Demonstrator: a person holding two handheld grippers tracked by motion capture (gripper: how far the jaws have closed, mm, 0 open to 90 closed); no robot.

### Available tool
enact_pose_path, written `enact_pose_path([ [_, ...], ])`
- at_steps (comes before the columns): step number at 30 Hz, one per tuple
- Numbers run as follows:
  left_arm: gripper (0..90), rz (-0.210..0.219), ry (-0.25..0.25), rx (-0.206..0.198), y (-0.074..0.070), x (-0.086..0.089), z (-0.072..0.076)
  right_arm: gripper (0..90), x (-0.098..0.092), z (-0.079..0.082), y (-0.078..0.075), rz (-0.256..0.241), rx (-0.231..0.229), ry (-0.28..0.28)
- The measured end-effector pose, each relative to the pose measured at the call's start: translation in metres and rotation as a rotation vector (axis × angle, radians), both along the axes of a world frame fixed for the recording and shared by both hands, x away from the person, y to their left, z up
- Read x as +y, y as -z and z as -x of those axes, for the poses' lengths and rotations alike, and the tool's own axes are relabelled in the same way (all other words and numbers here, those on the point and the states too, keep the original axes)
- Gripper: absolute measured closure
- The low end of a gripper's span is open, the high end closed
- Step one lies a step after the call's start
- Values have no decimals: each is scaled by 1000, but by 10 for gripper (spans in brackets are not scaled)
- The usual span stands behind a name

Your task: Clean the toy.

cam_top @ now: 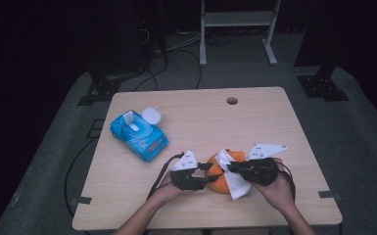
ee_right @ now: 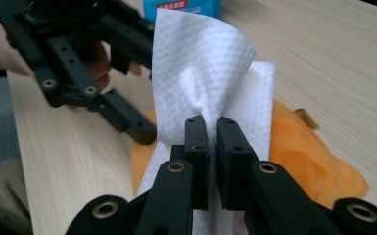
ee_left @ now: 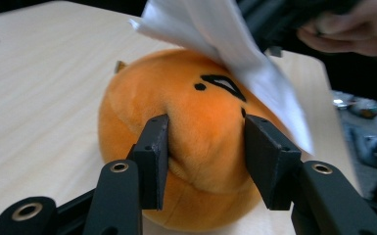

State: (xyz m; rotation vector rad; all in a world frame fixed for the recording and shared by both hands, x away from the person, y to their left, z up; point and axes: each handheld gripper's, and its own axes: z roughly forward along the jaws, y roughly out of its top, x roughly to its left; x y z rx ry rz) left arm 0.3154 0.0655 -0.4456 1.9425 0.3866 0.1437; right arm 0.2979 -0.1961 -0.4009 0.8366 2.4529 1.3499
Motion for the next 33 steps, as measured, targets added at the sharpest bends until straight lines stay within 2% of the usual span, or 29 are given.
enact_pose_path([
  [2, 523, 4, 4, 15, 0, 1, -1, 838, -8, -4, 2, 2, 4, 29],
  [4, 465, 6, -2, 18, 0, 0, -1, 838, -16, -6, 6, 12, 13, 58],
  [7, 426, 13, -10, 11, -1, -2, 0, 838, -20, -5, 9, -4, 34, 65],
  [9, 430, -2, -22, -9, 1, -5, 2, 839, -17, -1, 7, 13, 32, 59],
  [10, 452, -5, -24, -18, 2, -5, 2, 838, -13, 3, 4, 12, 15, 45],
  [11, 483, -5, -25, -17, 1, -5, 2, 837, -4, 8, 1, -6, 5, 1],
  [12, 483, -8, -20, -16, 0, -5, 3, 837, -4, 8, 1, -6, 5, 1],
  [13, 499, -10, -19, -14, 0, -5, 3, 836, 11, 12, 0, 8, -12, -28],
  [14, 499, -14, -13, -18, 0, -5, 4, 836, 11, 12, 0, 8, -12, -28],
  [15, 504, -22, -14, -18, 1, -4, 4, 836, 21, 12, 2, 32, -36, -44],
  [18, 508, -16, -7, -6, 2, -2, 2, 836, 18, 7, 1, 31, -40, -26],
  [19, 508, -17, -6, -4, 2, -1, 1, 835, 13, 4, 0, 26, -47, 0],
  [20, 505, -16, -5, -3, 2, -1, 1, 835, 1, -2, -1, 15, -41, 53],
  [21, 505, -15, -5, -3, 2, -2, 1, 835, 1, -2, -1, 15, -41, 53],
  [22, 501, -12, -9, 1, 2, -2, 0, 835, -6, -5, 0, 15, -39, 73],
  [23, 491, -6, -9, 10, 1, -1, -1, 836, -18, -11, 4, 17, -15, 104],
  [24, 482, -6, -9, 10, 1, -1, -1, 836, -18, -11, 4, 17, -15, 104],
  [25, 468, 6, -10, 20, 1, -1, -2, 836, -24, -12, 7, 20, 16, 107],
  [28, 423, 44, -39, 64, -2, 0, -4, 837, -22, -8, 10, 35, 42, 89],
  [29, 404, 66, -55, 106, -1, 0, -5, 837, -18, -2, 11, 56, 66, 62],
  [30, 412, 66, -55, 106, -1, 0, -5, 837, -18, -2, 11, 56, 66, 62],
  [31, 425, 60, -47, 109, 1, -1, -5, 838, -13, 6, 11, 84, 70, 39],
  [33, 437, 52, -41, 103, 1, -2, -3, 838, -12, 8, 11, 89, 74, 37],
])
